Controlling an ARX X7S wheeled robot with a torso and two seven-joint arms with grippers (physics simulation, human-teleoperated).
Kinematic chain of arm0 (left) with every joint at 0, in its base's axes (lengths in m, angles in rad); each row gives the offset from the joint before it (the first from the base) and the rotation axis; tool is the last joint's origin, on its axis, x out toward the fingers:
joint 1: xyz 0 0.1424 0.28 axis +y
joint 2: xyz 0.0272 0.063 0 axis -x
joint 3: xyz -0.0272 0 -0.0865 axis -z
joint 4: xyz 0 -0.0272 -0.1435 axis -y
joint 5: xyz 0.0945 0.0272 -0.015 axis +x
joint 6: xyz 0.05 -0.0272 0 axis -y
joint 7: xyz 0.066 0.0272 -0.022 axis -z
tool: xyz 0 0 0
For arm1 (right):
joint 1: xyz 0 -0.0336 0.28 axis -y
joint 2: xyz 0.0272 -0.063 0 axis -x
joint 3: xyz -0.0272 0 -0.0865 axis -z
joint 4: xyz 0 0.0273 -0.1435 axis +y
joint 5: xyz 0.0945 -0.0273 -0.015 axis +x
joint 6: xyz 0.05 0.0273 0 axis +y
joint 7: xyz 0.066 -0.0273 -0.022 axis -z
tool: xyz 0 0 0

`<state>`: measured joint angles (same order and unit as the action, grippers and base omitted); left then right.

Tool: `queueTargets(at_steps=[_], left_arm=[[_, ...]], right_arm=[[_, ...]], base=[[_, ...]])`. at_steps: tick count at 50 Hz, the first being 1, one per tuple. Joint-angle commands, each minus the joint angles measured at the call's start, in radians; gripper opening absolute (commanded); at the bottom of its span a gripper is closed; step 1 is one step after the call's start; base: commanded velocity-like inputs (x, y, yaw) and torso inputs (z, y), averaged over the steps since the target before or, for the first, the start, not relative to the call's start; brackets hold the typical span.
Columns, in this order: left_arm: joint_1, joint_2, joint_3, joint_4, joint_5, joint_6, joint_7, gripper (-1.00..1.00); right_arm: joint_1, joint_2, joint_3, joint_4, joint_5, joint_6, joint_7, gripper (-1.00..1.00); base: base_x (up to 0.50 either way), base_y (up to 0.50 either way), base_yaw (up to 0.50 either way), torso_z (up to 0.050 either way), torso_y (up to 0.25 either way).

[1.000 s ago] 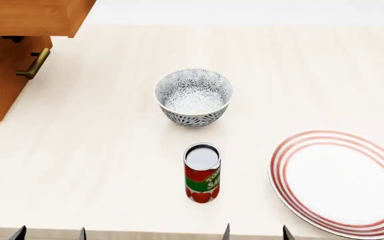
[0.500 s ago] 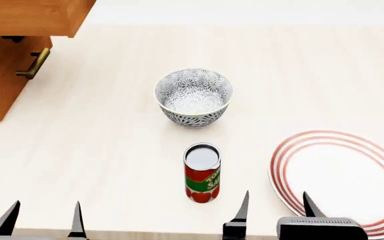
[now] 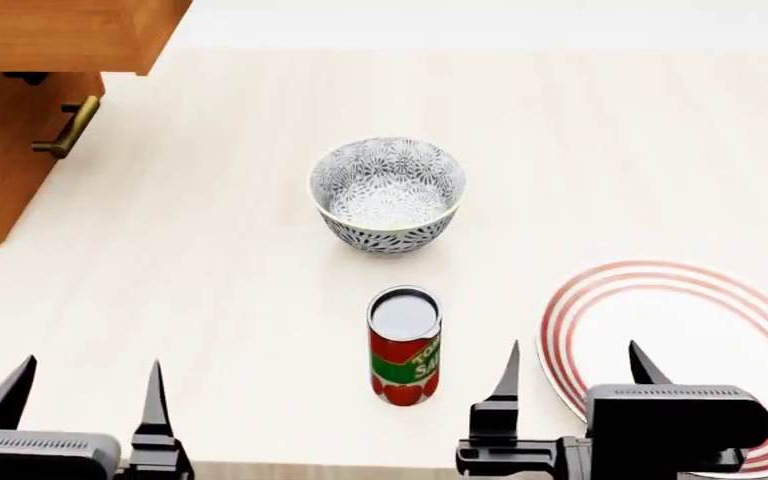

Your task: Put the bowl on the plate.

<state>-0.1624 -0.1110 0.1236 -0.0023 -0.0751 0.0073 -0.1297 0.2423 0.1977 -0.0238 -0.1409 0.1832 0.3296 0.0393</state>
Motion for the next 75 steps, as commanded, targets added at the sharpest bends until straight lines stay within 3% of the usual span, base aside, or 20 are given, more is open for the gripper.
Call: queueTargets(at_steps=[1,31,75], left_arm=[[-0.013,-0.015,0.021,0.036,0.001,-0.029,-0.012,1.0],[-0.016,-0.039,0.039,0.041,-0.019,-0.012,-0.035,1.0],[-0.015,-0.069,0.058,0.075,-0.048,-0.02,-0.063,1.0]], right_arm=[[0.023,0.02,0.026,-0.026,0.044,0.051,-0.005,1.0],[0.016,0.071,0.017,-0.112,0.074,0.07,-0.032,1.0],[0.018,0.096,0.017,-0.149,0.093,0.086,-0.01,1.0]], base=[[0.0,0.0,0.0,0.0,0.0],[0.03,0.0,0.0,0.0,0.0],[0.19,0.0,0.0,0.0,0.0]])
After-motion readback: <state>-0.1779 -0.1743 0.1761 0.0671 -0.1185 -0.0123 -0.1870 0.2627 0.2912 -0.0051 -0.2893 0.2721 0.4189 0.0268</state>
